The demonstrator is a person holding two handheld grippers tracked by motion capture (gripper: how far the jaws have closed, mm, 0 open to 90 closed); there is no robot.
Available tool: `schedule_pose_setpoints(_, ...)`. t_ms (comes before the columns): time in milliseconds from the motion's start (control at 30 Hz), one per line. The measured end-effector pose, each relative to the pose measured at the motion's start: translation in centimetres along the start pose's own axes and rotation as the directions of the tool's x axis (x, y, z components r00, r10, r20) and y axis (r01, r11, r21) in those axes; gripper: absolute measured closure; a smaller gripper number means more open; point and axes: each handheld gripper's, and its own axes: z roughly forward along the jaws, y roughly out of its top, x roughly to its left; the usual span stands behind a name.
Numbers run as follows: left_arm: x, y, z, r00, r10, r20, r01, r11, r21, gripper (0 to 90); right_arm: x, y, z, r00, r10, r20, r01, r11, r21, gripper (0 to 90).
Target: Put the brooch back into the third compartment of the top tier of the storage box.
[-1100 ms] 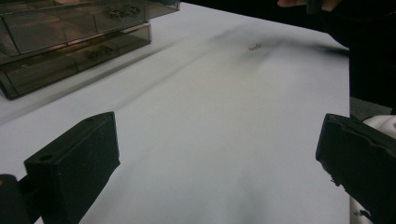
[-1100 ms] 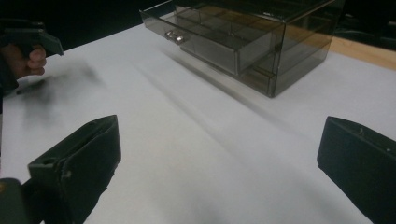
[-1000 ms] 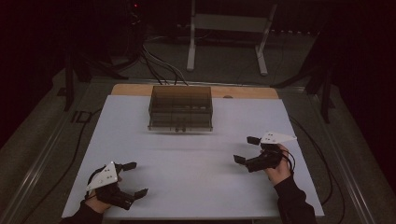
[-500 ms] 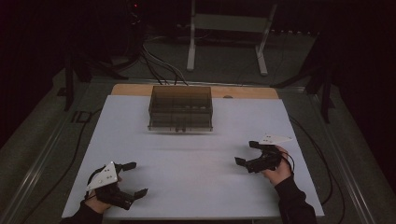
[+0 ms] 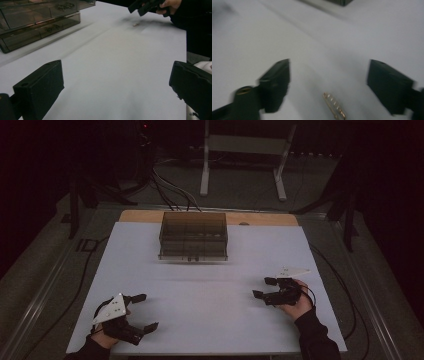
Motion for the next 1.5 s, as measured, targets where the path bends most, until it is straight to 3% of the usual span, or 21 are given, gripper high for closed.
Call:
schedule_pose_setpoints(133, 0.0, 0.0, 0.0, 1.0000, 0.000, 0.001, 0.000, 1.0000, 0.000, 0.5, 0.0, -0.3, 0.1, 0.9991, -0.037, 0.023, 0.036, 0.998, 0.044, 39.3)
schedule_pose_setpoints(267, 0.0, 0.0, 0.0, 1.0000, 0.002, 0.001, -0.002, 1.0000, 0.003, 0.5, 0.0, -0.6, 0.3, 0.9992, -0.039, 0.002, 0.039, 0.996, 0.078, 51.0)
schedule_pose_setpoints(600, 0.0, 0.0, -0.1, 1.0000, 0.002, 0.000, -0.002, 1.0000, 0.001, 0.5, -0.1, -1.0, 1.0, 0.9976, -0.069, 0.009, 0.067, 0.988, 0.142, 64.2)
schedule_pose_setpoints(633, 0.0, 0.0, -0.1, 1.0000, 0.004, 0.000, -0.004, 1.0000, 0.001, 0.5, 0.0, -1.1, 1.2, 0.9964, -0.081, 0.026, 0.075, 0.983, 0.167, 68.4)
schedule_pose_setpoints(867, 0.0, 0.0, 0.0, 1.0000, 0.001, 0.001, -0.001, 1.0000, 0.001, 0.5, 0.2, -1.0, 1.1, 0.9921, -0.113, 0.056, 0.099, 0.975, 0.198, 84.5)
schedule_pose_setpoints(1500, -0.1, 0.0, 0.0, 1.0000, 0.000, 0.002, 0.000, 1.0000, 0.003, 0.5, 0.7, -0.2, 0.4, 0.9941, -0.099, 0.046, 0.089, 0.978, 0.188, 86.3)
